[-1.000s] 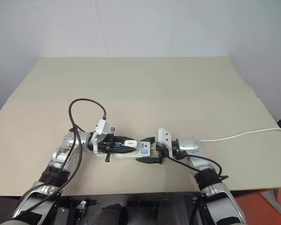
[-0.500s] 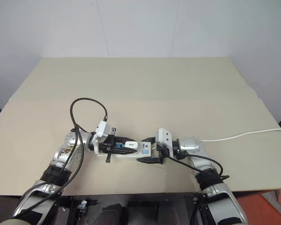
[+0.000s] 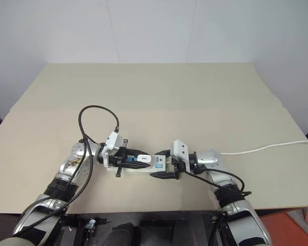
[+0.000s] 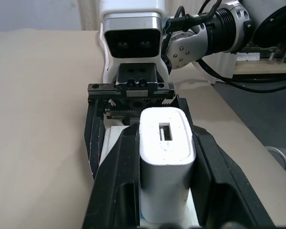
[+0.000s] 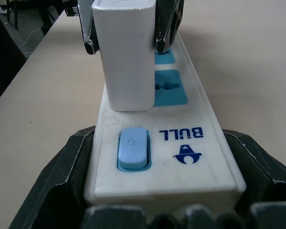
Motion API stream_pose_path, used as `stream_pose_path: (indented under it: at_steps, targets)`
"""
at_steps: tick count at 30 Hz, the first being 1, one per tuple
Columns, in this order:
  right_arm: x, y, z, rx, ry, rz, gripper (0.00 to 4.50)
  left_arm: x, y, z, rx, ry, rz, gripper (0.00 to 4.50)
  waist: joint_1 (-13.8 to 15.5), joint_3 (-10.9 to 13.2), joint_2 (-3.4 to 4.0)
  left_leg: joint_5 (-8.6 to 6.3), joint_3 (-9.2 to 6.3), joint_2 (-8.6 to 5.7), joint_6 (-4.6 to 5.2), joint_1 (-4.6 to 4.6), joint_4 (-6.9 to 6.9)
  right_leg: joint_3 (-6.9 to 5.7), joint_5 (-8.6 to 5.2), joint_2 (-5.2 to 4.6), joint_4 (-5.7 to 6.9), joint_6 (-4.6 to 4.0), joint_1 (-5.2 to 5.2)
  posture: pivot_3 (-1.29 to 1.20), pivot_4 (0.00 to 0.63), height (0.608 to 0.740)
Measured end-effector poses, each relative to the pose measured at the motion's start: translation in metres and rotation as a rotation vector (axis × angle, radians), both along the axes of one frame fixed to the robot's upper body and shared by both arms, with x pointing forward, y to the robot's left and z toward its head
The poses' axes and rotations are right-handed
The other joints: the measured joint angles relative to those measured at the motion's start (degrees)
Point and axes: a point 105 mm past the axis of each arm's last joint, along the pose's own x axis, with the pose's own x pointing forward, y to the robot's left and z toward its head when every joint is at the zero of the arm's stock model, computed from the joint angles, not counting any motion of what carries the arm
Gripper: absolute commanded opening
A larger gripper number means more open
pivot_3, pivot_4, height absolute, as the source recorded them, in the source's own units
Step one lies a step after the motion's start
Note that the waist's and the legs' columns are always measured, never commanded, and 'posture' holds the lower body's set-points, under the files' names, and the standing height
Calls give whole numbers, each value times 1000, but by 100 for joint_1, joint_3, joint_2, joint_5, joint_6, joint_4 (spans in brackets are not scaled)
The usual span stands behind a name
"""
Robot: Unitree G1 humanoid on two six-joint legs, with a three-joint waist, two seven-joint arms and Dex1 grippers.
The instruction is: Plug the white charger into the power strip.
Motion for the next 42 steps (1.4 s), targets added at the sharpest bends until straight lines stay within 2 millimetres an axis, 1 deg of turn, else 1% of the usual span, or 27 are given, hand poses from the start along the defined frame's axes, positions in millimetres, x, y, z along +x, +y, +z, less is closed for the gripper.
stream_pose_path:
  at_steps: [9, 10, 11, 15, 17, 18, 19, 23, 28, 30, 32, 33, 35, 36, 40, 42]
  targets:
    - [0, -1, 0, -2, 0, -6, 3465, 2, -2, 2, 2, -8, -4, 1020, 20, -1, 1, 0, 0, 0, 0, 2, 0, -1, 0, 0, 3, 0, 2, 0, 150, 740]
    - [0, -1, 0, -2, 0, -6, 3465, 2, -2, 2, 3, -6, -3, 1765, 21, -1, 1, 0, 0, 0, 0, 2, 0, -1, 0, 0, 3, 0, 2, 0, 150, 740]
    - [0, -1, 0, -4, -1, -5, 3465, 5, 3, -7, 55, 13, 20, 2034, 18, -2, 4, 0, 1, -1, 0, 2, 0, 0, 0, 0, 4, 0, 1, 0, 150, 740]
    - [0, -4, 0, -8, 0, -10, 3465, 10, 13, -8, 73, 25, 71, 3319, 45, -9, 15, 0, 1, -1, 0, 3, -2, 0, -1, 0, 2, 1, 2, 0, 150, 740]
    - [0, -5, 0, -11, 0, -12, 3465, 10, 13, -8, 72, 29, 76, 3909, 58, -9, 15, 0, 1, -1, 0, 3, -1, 0, -1, 0, 2, 1, 3, 0, 150, 740]
    - [0, -5, 0, -10, 0, -12, 3465, 11, 13, -7, 71, 32, 80, 4298, 60, -9, 16, 0, 1, -1, 0, 3, -2, 0, -1, 0, 3, 1, 2, 0, 150, 740]
    - [0, -5, 0, -11, 0, -12, 3465, 11, 14, -7, 70, 33, 83, 4463, 61, -10, 17, 0, 1, -1, 0, 3, -2, -1, -1, 0, 3, 1, 2, 0, 150, 740]
    - [0, -5, 0, -10, 0, -11, 3465, 10, 13, -6, 68, 52, 90, 4463, 63, -10, 17, 0, 1, -1, 0, 2, -2, 0, -1, 0, 2, 1, 2, 0, 150, 740]
    - [0, -4, 1, -11, -3, -9, 3465, 4, 14, -3, 70, 90, 82, 4463, 61, -10, 17, 0, 1, -1, 0, -1, -2, -1, -1, 0, 2, 1, -3, 0, 150, 740]
    - [0, -5, 2, -14, -3, -8, 3465, 2, 21, -1, 104, 98, 85, 4463, 61, -8, 17, 0, 1, -1, 0, -7, -3, 0, -1, 0, 2, 1, -9, 0, 150, 740]
    - [0, -11, 3, -28, -2, -13, 4189, 1, 34, 0, 147, 108, 103, 4500, 65, -5, 16, 0, 1, -1, 0, -12, -4, -1, -1, 0, -1, 1, -13, 0, 150, 740]
    - [0, -16, 3, -40, -2, -22, 4399, 0, 41, 1, 165, 110, 116, 4500, 74, -4, 16, 0, -1, 0, 0, -13, -5, -5, -1, 0, -6, 1, -13, 0, 150, 740]
    - [-2, -29, 0, -66, 18, -54, 4456, -3, 54, 5, 193, 107, 134, 4500, 92, 1, 16, 0, -4, 2, 1, -26, -6, -14, -1, 0, -26, 1, -14, 0, 150, 740]
    - [-2, -32, 1, -73, 17, -59, 4456, -3, 59, 8, 199, 104, 144, 4500, 90, 1, 16, 0, -3, 2, 1, -26, -8, -13, 0, 0, -31, 0, -14, 0, 150, 740]
    - [-7, -39, 8, -84, -2, -63, 4456, -6, 62, 22, 196, 60, 136, 4500, 89, 2, 15, -3, -3, 4, 5, -41, -14, -15, -1, 0, -48, 1, -22, 0, 150, 740]
    - [-10, -48, 14, -82, -8, -77, 4456, -8, 71, 28, 211, 42, 152, 4500, 87, 4, 16, -4, -2, 4, 7, -53, -14, -16, -1, 0, -53, 2, -31, 0, 150, 740]
